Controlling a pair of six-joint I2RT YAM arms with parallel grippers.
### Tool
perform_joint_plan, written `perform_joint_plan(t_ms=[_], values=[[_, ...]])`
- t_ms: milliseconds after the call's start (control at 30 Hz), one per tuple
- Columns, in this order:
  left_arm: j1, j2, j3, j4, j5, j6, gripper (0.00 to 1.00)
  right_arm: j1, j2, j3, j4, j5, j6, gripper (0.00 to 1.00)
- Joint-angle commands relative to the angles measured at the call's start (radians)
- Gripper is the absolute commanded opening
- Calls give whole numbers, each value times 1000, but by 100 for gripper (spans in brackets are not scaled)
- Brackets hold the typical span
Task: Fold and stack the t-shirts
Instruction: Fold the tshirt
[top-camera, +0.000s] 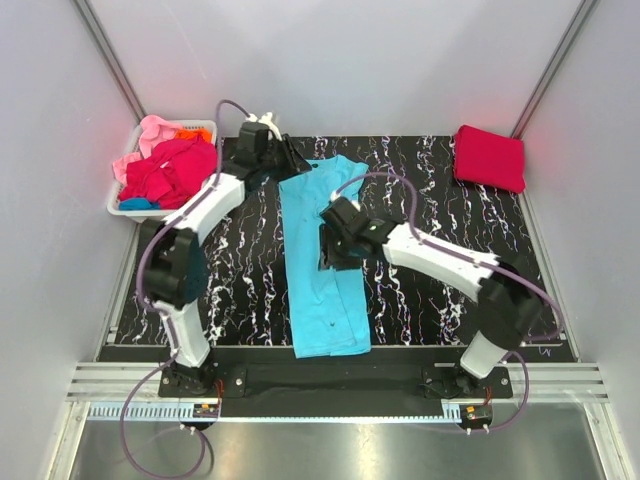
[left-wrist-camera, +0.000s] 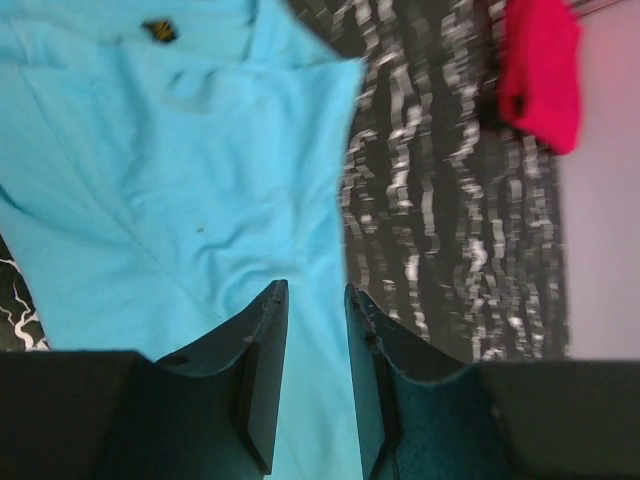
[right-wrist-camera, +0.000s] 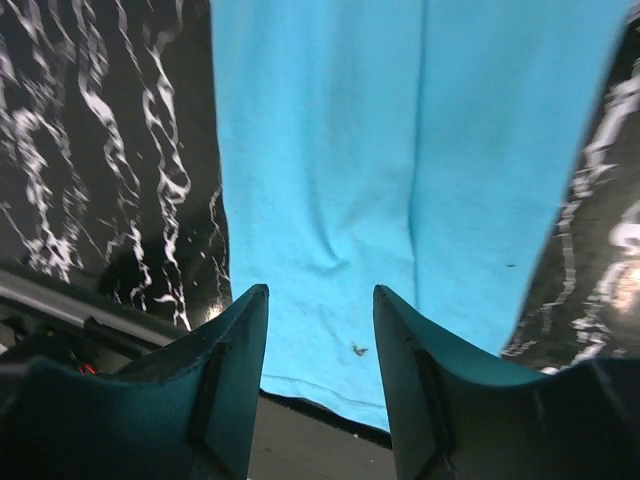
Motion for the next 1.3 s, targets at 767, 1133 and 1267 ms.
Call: perform_joint_plan(t_ms=[767,1133,1267], values=[[-197,-1071,-1195,-1,-39,-456,47,-247,-650,-663,164,-64,119,47],[-325,-1167,-1305,-46,-54,-598,54,-212,-630,-772,241,-156,165,47],[-396,-1138,-1311,-81,-82,-646,53,-189,-616,-796,274,-180,193,47]])
